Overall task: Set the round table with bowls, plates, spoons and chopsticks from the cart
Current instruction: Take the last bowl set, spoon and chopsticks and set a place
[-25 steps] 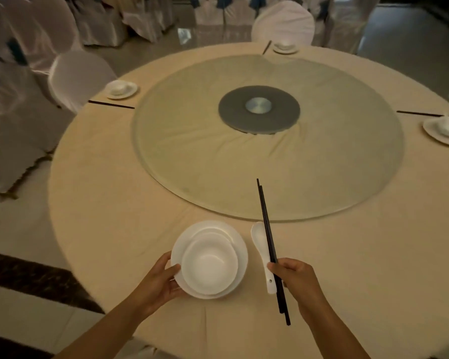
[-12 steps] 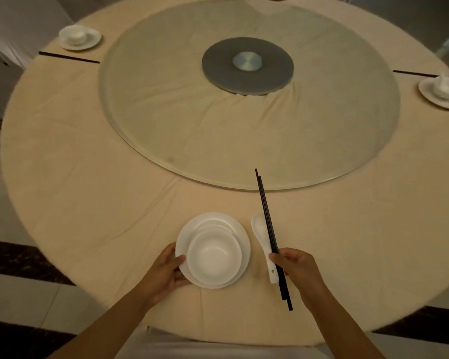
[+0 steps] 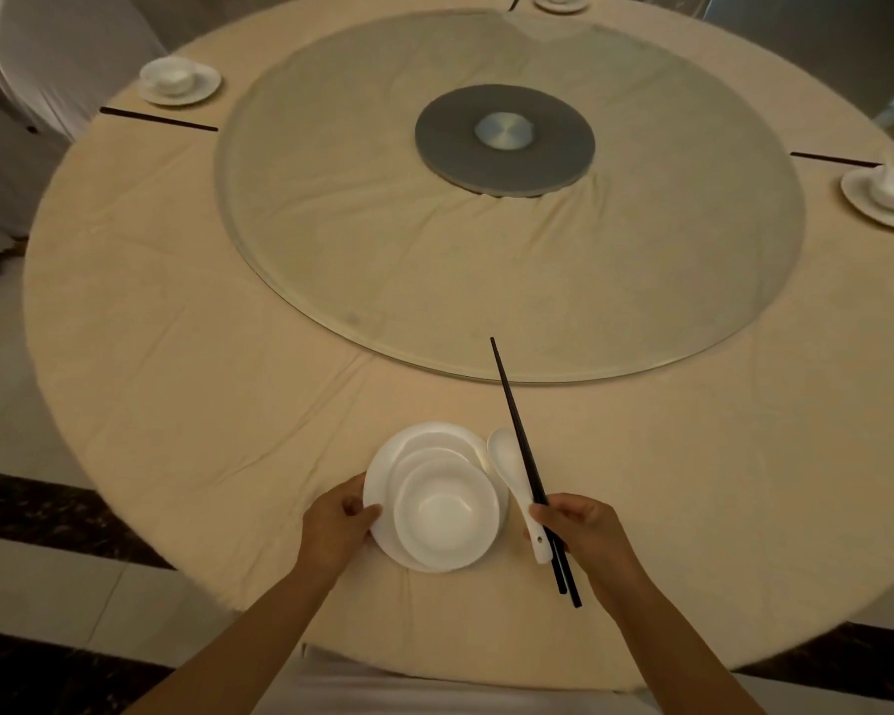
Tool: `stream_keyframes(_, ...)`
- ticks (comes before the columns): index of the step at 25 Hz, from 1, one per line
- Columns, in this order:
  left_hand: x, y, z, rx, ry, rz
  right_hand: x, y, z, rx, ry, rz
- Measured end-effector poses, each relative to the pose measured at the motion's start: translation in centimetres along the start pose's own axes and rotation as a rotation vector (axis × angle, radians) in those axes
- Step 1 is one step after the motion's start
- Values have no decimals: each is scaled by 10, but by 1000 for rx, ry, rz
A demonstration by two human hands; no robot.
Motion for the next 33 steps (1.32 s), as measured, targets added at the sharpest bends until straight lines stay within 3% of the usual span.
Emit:
stream_keyframes(4, -4, 1, 0, 1, 49, 22, 4, -1, 0, -5, 5, -9)
stream_keyframes(8, -22, 0, 17, 73, 71, 194, 10, -3, -2, -2, -55, -48)
stream_keyframes(13, 18, -7, 15, -169, -136, -171, 27, 0, -2, 39, -149, -106)
stream_keyframes(22, 18, -4, 20, -174, -285, -101, 37, 9, -5, 68, -284, -134)
stream_keyframes(33, 18, -6, 14, -183, -309, -69, 19, 27, -24, -107, -367, 134)
Point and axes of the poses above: each hand's wrist, its own y-axis towards the middle knuckle, its own x-axis out of the palm, z = x × y, the point moved 8 cm from there along y, towards the middle knuckle, and after that the axes turned 9 degrees about x, right-handed, at the moved point
